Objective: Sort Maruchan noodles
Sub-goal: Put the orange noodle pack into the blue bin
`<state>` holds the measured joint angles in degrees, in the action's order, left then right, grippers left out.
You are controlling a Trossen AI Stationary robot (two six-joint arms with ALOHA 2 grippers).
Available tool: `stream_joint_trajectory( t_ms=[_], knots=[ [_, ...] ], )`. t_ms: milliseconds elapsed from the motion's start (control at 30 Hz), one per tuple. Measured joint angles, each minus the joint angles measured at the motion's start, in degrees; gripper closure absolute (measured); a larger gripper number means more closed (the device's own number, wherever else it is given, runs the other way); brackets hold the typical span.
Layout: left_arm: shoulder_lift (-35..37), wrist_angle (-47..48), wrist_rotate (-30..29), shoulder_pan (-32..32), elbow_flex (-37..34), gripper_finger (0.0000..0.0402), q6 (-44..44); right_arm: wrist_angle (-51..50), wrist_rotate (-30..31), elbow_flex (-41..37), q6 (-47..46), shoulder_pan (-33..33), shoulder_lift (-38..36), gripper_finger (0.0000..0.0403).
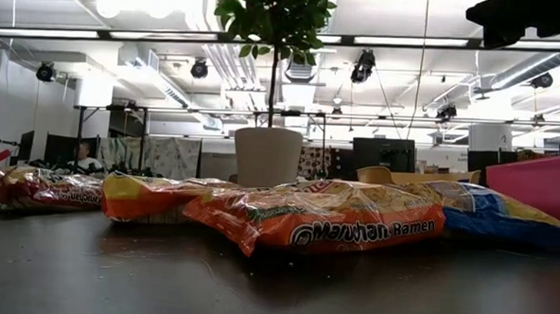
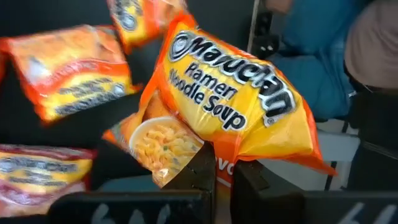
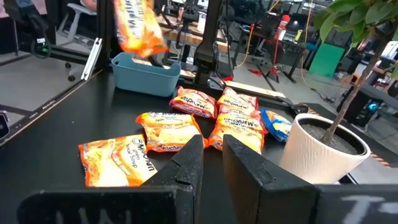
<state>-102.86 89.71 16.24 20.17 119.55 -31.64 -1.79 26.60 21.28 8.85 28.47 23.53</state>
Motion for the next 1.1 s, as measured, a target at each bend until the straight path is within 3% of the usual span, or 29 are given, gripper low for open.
stream_joint_trajectory(
  t_ms=[167,333,433,700,867,1100],
  knots=[
    [5.0,0.3,-0.1,4.0,-7.8,0.0398,-10.8,-0.1,0.0,0.0,0.1,0.0,0.3,0.0351],
    [13.4,0.3,7.0,7.5,-21.3,0.0398,-23.8,-0.1,0.0,0.0,-0.3,0.0,0.3,0.0351],
    [19.3,0.4,7.8,9.2,-28.9,0.0398,-27.9,0.1,0.0,0.0,-0.4,0.0,0.3,0.0351],
    [30.2,-1.5,7.9,8.6,-46.7,0.0400,-30.1,0.4,0.0,0.0,-0.6,0.0,0.3,0.0351],
    [33.9,-5.3,11.2,8.5,-55.0,0.0401,-30.0,0.4,0.0,0.0,-0.6,0.0,0.3,0.0351],
    [35.3,-12.7,11.4,8.5,-62.9,0.0401,-27.6,0.3,0.0,0.0,-0.4,0.0,0.3,0.0351]
  ],
)
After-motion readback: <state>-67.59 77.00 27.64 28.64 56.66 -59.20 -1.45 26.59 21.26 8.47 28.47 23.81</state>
